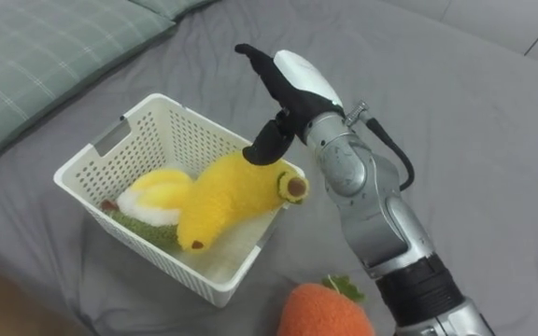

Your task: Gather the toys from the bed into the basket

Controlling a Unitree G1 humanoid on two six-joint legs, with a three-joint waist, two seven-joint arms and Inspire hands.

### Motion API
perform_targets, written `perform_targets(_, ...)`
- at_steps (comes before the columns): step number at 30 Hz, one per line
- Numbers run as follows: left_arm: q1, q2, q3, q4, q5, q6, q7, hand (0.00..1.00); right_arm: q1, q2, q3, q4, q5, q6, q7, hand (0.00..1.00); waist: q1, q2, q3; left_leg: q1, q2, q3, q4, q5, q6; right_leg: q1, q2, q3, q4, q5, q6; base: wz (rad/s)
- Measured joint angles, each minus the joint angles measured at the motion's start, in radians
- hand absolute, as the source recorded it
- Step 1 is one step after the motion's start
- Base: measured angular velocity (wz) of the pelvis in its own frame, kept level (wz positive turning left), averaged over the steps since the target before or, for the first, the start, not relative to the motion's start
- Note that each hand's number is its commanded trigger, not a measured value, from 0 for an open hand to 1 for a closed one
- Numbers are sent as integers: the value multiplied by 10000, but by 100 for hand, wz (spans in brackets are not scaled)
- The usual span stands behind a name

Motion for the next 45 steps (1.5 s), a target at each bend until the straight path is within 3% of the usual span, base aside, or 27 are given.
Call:
perform_targets(7, -32, -3, 90, 12, -27, -32, 0, 0, 52, -86, -129, 543, 49, -115, -354, 0, -290, -81, -22, 40, -12, 66, -13, 6, 16, 20, 17, 14, 1, 2, 2, -2)
perform_targets(13, 75, -8, 157, 12, -35, -27, 8, 0, 404, -262, -907, 720, 370, -195, -554, 0, -523, -42, -24, 88, -4, 112, 24, 6, 17, 21, 36, 77, 1, 2, 2, -2)
perform_targets(17, 320, -48, 509, 9, -29, -24, 16, 0, 816, -383, -1715, 735, 1077, -223, -963, 0, -777, 148, -41, 100, 1, 143, 18, 6, 18, 21, 41, 116, -1, 3, 2, -1)
perform_targets(21, 665, -126, 762, 18, -28, -27, 17, 0, 1578, -521, -2099, 735, 1195, -363, -1311, 0, -991, 495, -197, 275, 60, 423, -94, -3, 31, 37, 18, 370, 3, 3, 2, -16)
perform_targets(24, 793, -107, 843, 86, -43, -40, 30, 0, 2113, -571, -2134, 744, 1246, -385, -1253, 0, -1163, 604, -227, 419, 152, 716, -227, -6, 20, 57, 79, 612, 22, 9, -6, -27)
perform_targets(27, 796, -152, 766, 315, -391, -110, 44, 0, 2188, -568, -2159, 1153, 1325, -470, -1248, 0, -1696, 643, -199, 472, 159, 809, -224, -7, 19, 96, 92, 671, 19, 14, -15, -6)
perform_targets(33, 735, -158, 528, 66, -701, -137, 102, 0, 3080, -497, -2371, 1704, 1320, -456, -1243, 0, -2134, 638, -173, 618, 185, 1029, -235, -106, 50, 145, 142, 951, 11, 14, -15, -14)
perform_targets(36, 511, -163, 311, -52, -1062, -315, 112, 0, 3468, -375, -2315, 1804, 1309, -454, -1013, 0, -2160, 664, -164, 608, 208, 1200, -256, -113, 56, 9, 169, 1212, 44, 32, -15, -20)
perform_targets(45, 292, -241, -603, 252, -2099, -350, 696, 0, 4012, -180, -1250, 2407, 1242, -490, -282, 0, -2163, 646, -160, 724, 213, 1229, -387, -113, 59, 8, 168, 1280, 16, 36, -10, -2)
